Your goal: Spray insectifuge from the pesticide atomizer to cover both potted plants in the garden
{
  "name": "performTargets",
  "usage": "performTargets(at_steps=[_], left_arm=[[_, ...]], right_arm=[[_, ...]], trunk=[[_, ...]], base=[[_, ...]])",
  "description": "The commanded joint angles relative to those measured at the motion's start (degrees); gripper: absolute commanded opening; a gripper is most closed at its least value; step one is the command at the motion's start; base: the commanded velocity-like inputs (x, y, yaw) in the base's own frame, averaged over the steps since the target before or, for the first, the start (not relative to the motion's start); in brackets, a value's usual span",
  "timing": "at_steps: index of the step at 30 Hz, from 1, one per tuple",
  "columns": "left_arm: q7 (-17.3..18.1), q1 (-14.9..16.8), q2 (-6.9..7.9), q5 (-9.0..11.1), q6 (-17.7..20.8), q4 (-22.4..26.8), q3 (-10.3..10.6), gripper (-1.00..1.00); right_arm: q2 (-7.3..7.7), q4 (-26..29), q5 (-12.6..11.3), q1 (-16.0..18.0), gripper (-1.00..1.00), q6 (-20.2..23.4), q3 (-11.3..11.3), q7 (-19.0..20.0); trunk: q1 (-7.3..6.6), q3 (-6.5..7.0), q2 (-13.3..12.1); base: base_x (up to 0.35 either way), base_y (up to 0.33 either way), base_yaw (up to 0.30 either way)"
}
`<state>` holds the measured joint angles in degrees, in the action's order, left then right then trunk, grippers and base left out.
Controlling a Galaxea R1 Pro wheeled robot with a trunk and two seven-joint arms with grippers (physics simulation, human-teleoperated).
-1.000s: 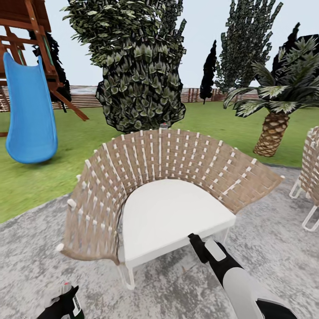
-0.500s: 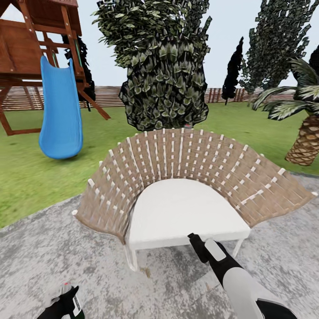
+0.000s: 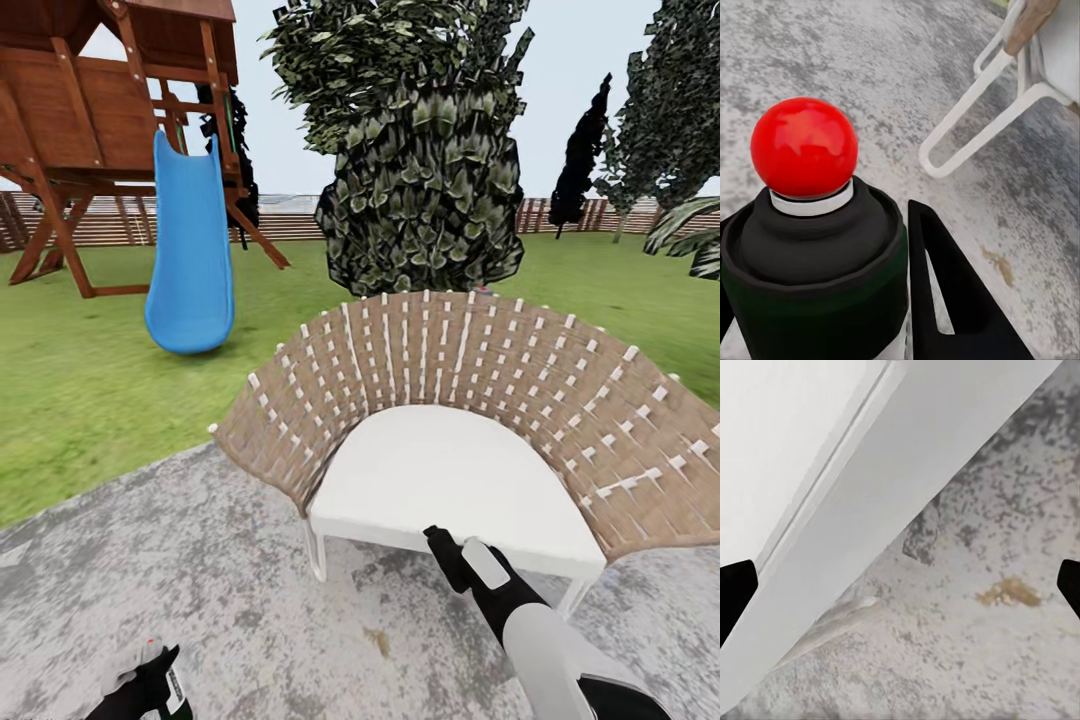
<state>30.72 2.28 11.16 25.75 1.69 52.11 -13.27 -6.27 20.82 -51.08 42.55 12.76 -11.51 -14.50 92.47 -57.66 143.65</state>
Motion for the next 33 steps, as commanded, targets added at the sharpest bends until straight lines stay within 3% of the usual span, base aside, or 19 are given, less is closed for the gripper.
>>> performTargets(at_steps=[1,14,17,21,22,23,24,26,31,33], left_arm=[[0.0,0.0,-0.04,-0.1,0.0,0.0,0.0,-1.0],[0.0,0.0,-0.09,-0.3,0.1,0.0,0.0,-1.0],[0.0,0.0,-0.09,-0.2,0.1,-0.7,0.1,-1.0],[-0.1,0.0,-0.14,-0.3,0.0,-1.6,0.0,-1.0],[-0.1,0.0,-0.12,-0.4,0.0,-1.6,0.1,-1.0],[0.0,0.0,0.03,-0.2,0.5,-1.6,0.1,-1.0],[0.0,0.0,0.2,0.0,0.7,-1.7,0.0,-1.0],[-0.1,0.0,0.38,0.3,0.7,-1.4,-0.1,-1.0],[-5.4,0.3,-0.03,0.4,1.5,-1.3,0.0,-1.0],[-5.6,0.3,0.0,0.6,1.8,-1.5,0.0,-1.0]], right_arm=[[0.01,0.0,0.0,0.0,1.0,0.0,0.0,0.0],[-0.03,-0.1,0.0,0.0,1.0,0.0,0.0,0.1],[-0.05,-0.1,0.1,0.0,1.0,-4.3,0.1,0.7],[0.5,0.0,0.0,-0.1,1.0,-5.3,-0.3,1.3],[0.66,0.0,0.0,-0.2,1.0,-5.2,-0.8,1.3],[0.88,0.0,-0.1,-0.2,1.0,-4.4,-5.5,1.5],[0.87,0.0,-0.1,-0.2,1.0,-4.1,-6.2,1.5],[0.91,-0.1,-0.1,-0.2,1.0,-3.1,-6.7,1.4],[1.06,-0.1,-0.1,-0.2,1.0,-0.9,-6.9,2.0],[1.08,-0.2,-0.1,-0.2,1.0,-1.0,-6.9,1.9]], trunk=[[0.0,0.0,0.0],[0.0,0.0,0.0],[0.0,0.0,0.0],[0.0,0.02,0.0],[0.0,0.04,0.0],[0.0,0.04,0.0],[0.0,0.04,0.0],[0.0,0.04,0.0],[0.0,0.04,0.0],[0.0,0.04,0.0]], base=[[-0.009,-0.058,0.009],[-0.225,-0.179,0.001],[-0.255,-0.197,0.0],[-0.063,-0.052,-0.071],[-0.009,-0.007,-0.238],[-0.001,-0.001,-0.288],[0.0,0.0,-0.292],[0.0,0.0,-0.294],[0.0,0.0,-0.294],[0.0,0.0,-0.294]])
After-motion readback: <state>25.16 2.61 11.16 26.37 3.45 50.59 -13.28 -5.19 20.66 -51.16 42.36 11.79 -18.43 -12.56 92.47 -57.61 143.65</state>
